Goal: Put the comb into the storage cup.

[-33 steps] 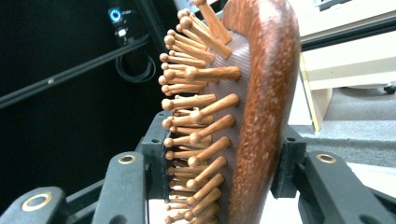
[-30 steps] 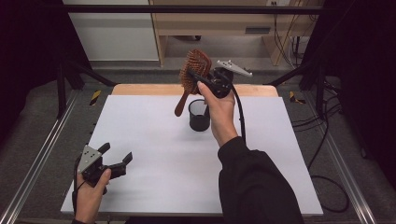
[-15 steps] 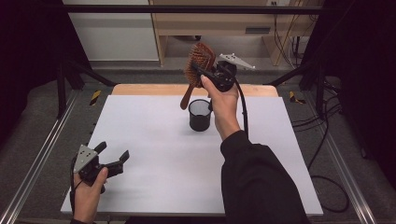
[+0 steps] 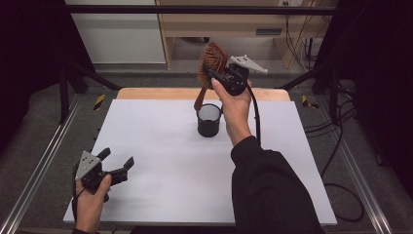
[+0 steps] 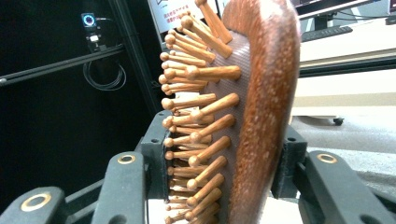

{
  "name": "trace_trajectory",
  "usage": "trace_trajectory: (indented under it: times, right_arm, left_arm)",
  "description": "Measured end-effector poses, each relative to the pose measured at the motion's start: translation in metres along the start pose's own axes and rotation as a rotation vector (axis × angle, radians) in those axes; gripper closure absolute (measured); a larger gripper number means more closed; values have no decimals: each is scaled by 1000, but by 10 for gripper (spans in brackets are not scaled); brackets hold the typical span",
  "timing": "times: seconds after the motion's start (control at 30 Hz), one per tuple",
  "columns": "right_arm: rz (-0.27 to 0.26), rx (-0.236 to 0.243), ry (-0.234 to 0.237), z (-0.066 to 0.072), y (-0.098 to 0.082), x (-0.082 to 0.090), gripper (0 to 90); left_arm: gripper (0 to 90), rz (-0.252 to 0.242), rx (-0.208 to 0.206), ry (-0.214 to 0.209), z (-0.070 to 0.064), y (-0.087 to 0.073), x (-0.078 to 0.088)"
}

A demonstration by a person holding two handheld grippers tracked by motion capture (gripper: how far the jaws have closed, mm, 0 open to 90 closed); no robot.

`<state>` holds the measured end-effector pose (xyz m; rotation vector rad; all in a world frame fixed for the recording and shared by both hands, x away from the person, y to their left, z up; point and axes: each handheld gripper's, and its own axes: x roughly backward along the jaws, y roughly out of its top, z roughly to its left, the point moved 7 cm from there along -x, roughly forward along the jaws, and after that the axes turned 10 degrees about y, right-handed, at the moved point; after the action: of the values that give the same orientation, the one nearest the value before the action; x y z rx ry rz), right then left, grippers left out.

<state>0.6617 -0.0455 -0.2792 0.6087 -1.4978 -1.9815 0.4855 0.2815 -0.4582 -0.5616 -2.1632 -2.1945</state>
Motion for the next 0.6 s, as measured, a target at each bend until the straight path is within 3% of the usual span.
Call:
trace_trajectory:
  times: [0.4, 0.6]
  right_arm:
    - [3, 20, -24, -7, 0, 2, 512]
    - [35, 51, -36, -7, -8, 0, 511]
  left_arm:
    - [37, -6, 0, -16, -2, 0, 0]
    - [37, -7, 3, -20, -2, 0, 0]
